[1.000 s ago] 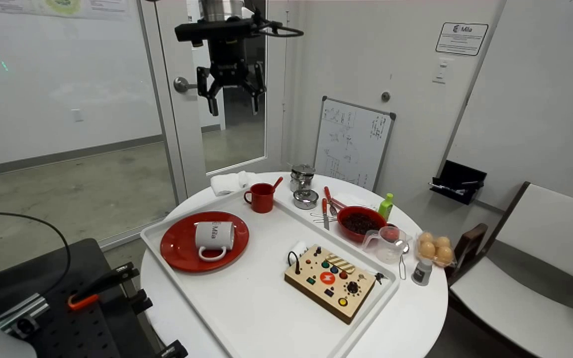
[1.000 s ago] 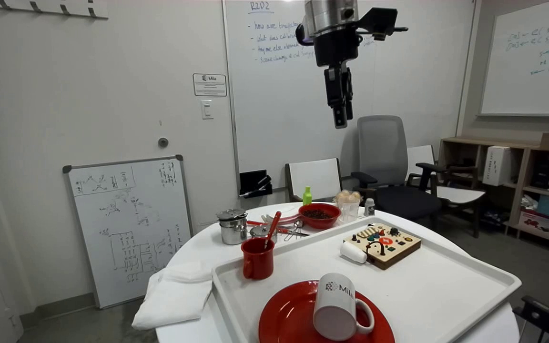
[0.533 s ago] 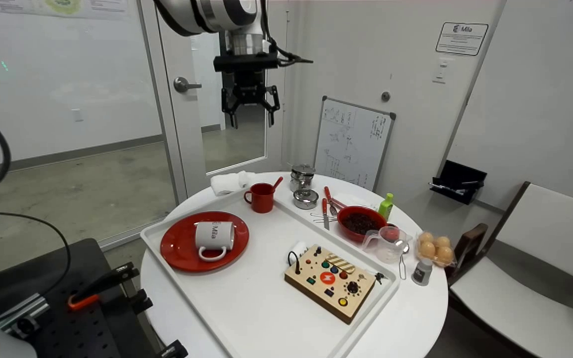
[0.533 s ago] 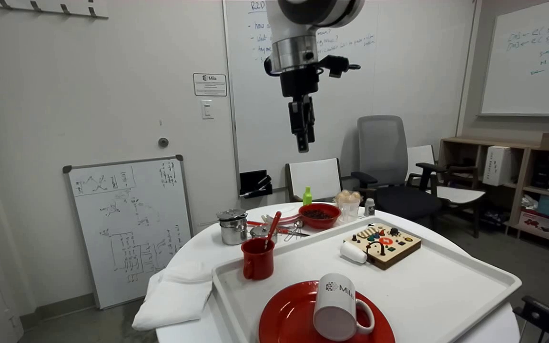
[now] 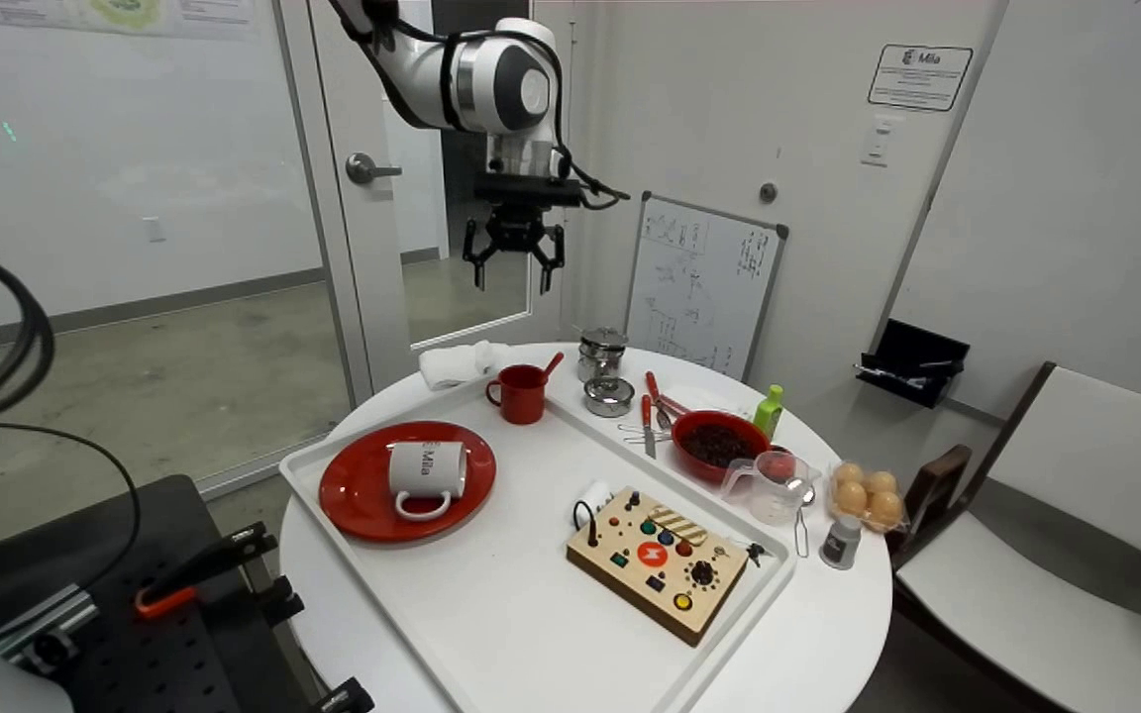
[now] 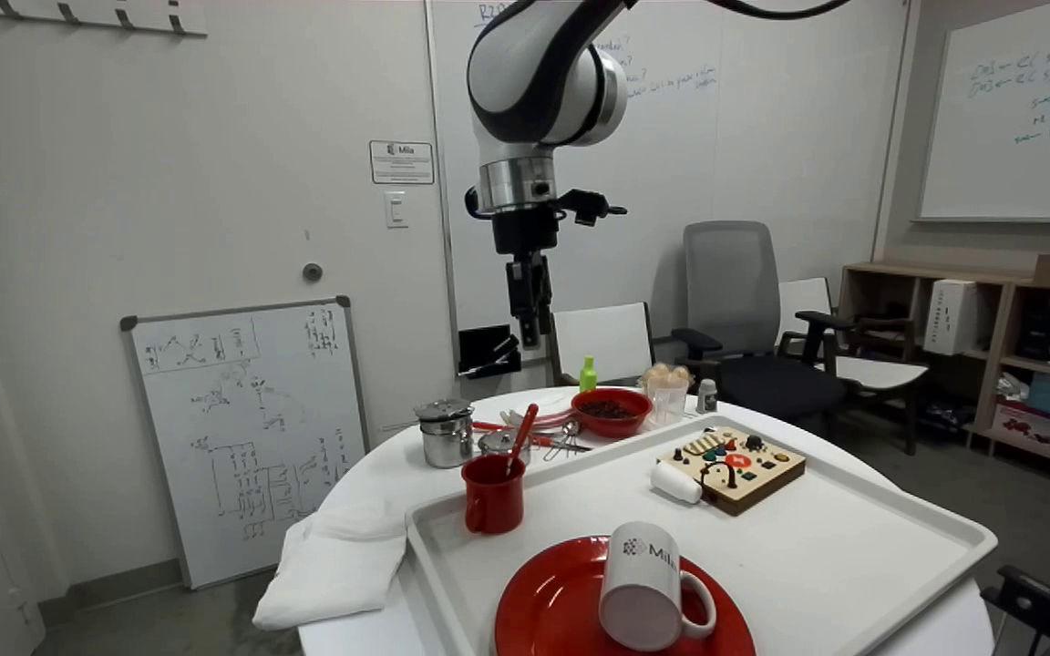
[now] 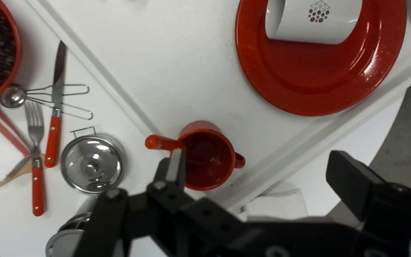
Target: Take the spoon out of the red cup and put it on the tray
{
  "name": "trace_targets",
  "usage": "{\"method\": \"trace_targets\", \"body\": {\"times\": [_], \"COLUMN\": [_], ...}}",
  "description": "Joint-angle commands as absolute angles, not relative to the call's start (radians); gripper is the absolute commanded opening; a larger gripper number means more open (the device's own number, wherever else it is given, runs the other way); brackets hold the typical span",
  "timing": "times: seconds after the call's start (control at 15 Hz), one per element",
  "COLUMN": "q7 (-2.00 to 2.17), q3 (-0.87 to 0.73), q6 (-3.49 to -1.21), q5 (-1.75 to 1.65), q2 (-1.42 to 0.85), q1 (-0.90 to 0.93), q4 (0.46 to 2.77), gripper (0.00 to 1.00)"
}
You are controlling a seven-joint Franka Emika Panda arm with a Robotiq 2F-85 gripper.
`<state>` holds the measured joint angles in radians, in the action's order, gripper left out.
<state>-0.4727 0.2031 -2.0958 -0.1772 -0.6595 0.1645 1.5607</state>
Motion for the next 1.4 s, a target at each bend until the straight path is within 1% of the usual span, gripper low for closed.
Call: {"method": "trace_targets", "body": {"times": [0.0, 0.07, 0.33, 0.47, 0.73, 1.07, 1.33], "q7": [-0.523, -0.492, -0.492, -0.441, -0.434, -0.452, -0.469], "q3": [0.233, 0.212, 0.212, 0.2, 0.199, 0.194, 0.209], "q6": [-1.996, -2.055, -2.054, -2.072, -2.038, -2.072, -2.06], "q5": [-0.099, -0.138, -0.136, -0.142, -0.117, -0.109, -0.06], "q2": [-0.778, -0.719, -0.736, -0.708, -0.773, -0.838, -0.913], "q1": [0.145, 0.161, 0.162, 0.171, 0.153, 0.12, 0.088], "q4": [1.393, 1.491, 1.477, 1.512, 1.447, 1.404, 1.323], "gripper": [1.0, 1.0, 1.0, 1.0, 1.0, 1.0, 1.0]}}
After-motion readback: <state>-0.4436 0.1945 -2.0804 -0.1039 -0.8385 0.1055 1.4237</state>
